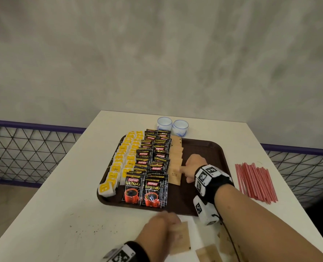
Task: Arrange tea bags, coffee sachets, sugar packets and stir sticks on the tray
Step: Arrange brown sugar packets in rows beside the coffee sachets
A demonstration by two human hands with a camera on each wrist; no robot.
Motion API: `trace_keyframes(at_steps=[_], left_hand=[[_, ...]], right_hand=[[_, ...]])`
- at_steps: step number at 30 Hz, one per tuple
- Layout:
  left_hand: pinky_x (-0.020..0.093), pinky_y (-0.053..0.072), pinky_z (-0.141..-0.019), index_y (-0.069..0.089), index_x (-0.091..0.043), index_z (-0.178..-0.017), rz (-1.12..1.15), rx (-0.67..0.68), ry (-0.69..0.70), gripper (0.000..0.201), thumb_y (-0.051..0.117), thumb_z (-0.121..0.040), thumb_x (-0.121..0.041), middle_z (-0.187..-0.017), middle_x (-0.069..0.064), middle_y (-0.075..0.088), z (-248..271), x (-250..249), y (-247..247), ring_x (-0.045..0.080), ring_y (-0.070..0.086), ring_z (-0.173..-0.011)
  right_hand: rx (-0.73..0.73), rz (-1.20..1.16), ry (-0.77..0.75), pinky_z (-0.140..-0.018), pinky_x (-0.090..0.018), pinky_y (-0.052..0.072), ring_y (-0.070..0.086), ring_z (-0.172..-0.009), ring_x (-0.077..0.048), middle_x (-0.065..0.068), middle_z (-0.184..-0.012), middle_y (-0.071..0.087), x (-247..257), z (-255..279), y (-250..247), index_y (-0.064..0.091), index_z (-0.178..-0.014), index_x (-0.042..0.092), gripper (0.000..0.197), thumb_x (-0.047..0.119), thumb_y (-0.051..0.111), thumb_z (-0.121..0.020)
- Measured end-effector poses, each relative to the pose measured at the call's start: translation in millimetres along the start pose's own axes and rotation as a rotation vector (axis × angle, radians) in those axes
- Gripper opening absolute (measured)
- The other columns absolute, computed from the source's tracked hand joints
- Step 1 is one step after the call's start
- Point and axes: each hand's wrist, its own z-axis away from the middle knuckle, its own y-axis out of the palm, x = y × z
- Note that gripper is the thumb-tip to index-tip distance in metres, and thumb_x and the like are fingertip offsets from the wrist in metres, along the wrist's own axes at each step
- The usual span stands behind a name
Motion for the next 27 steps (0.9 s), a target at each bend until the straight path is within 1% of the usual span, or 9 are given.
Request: trace_keyframes(at_steps=[3, 7, 10, 12, 15, 17, 20, 23, 27], left_hand=[[0.024, 0.052, -0.064, 0.058, -0.019, -0.087, 0.318, -0.124, 0.070, 0.024, 0.055, -0.086, 0.004, -0.083, -0.003, 0.058, 18.0, -11.1, -29.5, 0.013, 0.059, -0.071], [0.039, 0.055, -0.057, 0.055, -0.013, -0.087, 0.600, -0.258, 0.214, 0.020, 0.067, -0.081, 0.002, -0.076, 0.009, 0.062, 24.8, -41.1, -60.5, 0.025, 0.060, -0.060], [0.047, 0.055, -0.060, 0.053, -0.017, -0.087, 0.617, -0.315, 0.252, 0.026, 0.072, -0.077, -0.001, -0.079, 0.012, 0.059, 17.7, -59.7, -49.4, 0.023, 0.059, -0.059], [0.041, 0.055, -0.064, 0.052, -0.022, -0.091, 0.544, -0.284, 0.239, 0.036, 0.081, -0.070, -0.016, -0.084, 0.005, 0.059, 18.1, -63.6, -30.2, 0.016, 0.059, -0.066], [0.023, 0.047, -0.081, 0.047, -0.029, -0.115, 0.043, -0.008, 0.162, 0.065, 0.081, -0.062, -0.047, -0.110, -0.010, 0.052, 26.9, -63.7, 4.1, 0.008, 0.052, -0.096], [0.029, 0.039, -0.098, 0.036, -0.030, -0.132, -0.312, 0.140, 0.221, 0.086, 0.077, -0.062, -0.056, -0.128, -0.010, 0.041, 31.1, -62.7, 28.0, 0.012, 0.040, -0.115], [0.038, 0.038, -0.098, 0.028, -0.029, -0.137, -0.591, 0.176, 0.278, 0.101, 0.072, -0.054, -0.068, -0.128, -0.006, 0.034, 29.3, -64.2, 55.4, 0.018, 0.034, -0.116], [0.038, 0.041, -0.096, 0.033, -0.025, -0.131, -0.555, 0.216, 0.175, 0.089, 0.075, -0.059, -0.058, -0.125, -0.003, 0.042, 22.3, -67.3, 60.2, 0.020, 0.040, -0.114], [0.032, 0.047, -0.081, 0.044, -0.028, -0.105, -0.438, 0.219, 0.079, 0.043, 0.072, -0.073, -0.036, -0.109, -0.002, 0.055, 15.0, -62.0, 46.9, 0.019, 0.054, -0.097]], right_hand=[[0.133, -0.189, -0.229, -0.070, -0.037, 0.060, 0.066, -0.065, -0.020, -0.010, -0.085, 0.070, 1.7, 51.6, -27.8, 0.055, -0.082, 0.017, 0.019, 0.030, 0.069, -0.083], [0.579, -0.428, -0.404, -0.060, -0.026, 0.056, 0.065, -0.084, -0.019, -0.010, -0.098, 0.066, -16.2, 128.6, -48.7, 0.056, -0.113, 0.013, 0.030, 0.014, 0.068, -0.086], [0.454, -0.501, -0.394, -0.055, -0.028, 0.056, 0.064, -0.071, -0.027, -0.020, -0.090, 0.066, -36.0, 148.7, -50.5, 0.054, -0.113, -0.001, 0.023, -0.004, 0.057, -0.090], [0.291, -0.485, -0.358, -0.056, -0.032, 0.056, 0.063, -0.066, -0.028, -0.024, -0.090, 0.066, -49.6, 150.2, -56.7, 0.055, -0.110, -0.002, 0.019, -0.004, 0.054, -0.091], [0.119, -0.500, -0.273, -0.061, -0.036, 0.056, 0.065, -0.066, -0.025, -0.017, -0.087, 0.068, -70.9, 149.1, -71.5, 0.055, -0.112, 0.000, 0.020, -0.002, 0.053, -0.093], [0.072, -0.524, -0.230, -0.062, -0.035, 0.055, 0.065, -0.065, -0.024, -0.017, -0.086, 0.067, -82.2, 150.6, -75.7, 0.054, -0.114, -0.002, 0.022, -0.003, 0.052, -0.093], [0.066, -0.538, -0.206, -0.060, -0.033, 0.056, 0.066, -0.065, -0.023, -0.016, -0.086, 0.068, -91.1, 157.7, -74.1, 0.056, -0.112, 0.000, 0.020, -0.002, 0.054, -0.092], [0.076, -0.565, -0.202, -0.059, -0.030, 0.056, 0.068, -0.065, -0.019, -0.011, -0.088, 0.071, -96.8, 164.3, -71.9, 0.059, -0.105, 0.010, 0.016, 0.001, 0.056, -0.092], [0.066, -0.564, -0.198, -0.060, -0.029, 0.056, 0.068, -0.067, -0.019, -0.008, -0.085, 0.071, -106.1, 169.5, -67.0, 0.060, -0.102, 0.012, 0.014, 0.003, 0.057, -0.091]])
